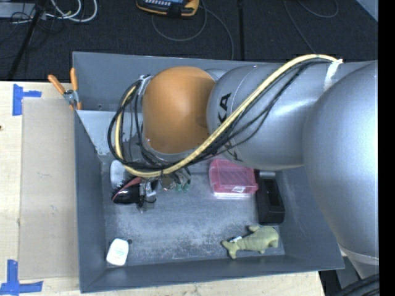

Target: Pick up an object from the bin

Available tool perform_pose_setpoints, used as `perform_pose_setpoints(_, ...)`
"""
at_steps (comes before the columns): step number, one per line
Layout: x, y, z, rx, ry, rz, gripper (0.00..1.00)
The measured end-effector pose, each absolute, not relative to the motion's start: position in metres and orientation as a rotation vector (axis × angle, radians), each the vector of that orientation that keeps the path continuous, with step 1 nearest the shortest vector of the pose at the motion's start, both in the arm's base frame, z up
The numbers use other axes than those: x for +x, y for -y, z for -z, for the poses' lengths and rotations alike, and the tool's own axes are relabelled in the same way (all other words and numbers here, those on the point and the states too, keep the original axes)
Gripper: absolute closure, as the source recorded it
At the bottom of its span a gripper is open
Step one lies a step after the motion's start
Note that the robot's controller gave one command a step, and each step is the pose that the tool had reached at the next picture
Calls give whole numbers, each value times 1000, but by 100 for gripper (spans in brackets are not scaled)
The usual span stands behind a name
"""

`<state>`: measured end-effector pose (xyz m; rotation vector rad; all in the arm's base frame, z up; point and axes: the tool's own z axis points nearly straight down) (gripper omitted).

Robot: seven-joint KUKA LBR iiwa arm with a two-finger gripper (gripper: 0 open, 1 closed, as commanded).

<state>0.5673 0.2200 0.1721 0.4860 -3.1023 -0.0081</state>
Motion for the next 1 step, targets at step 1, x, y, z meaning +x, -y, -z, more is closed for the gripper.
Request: perform_pose_setpoints(1, 562, -217, -210, 521, 3087, 6, 100)
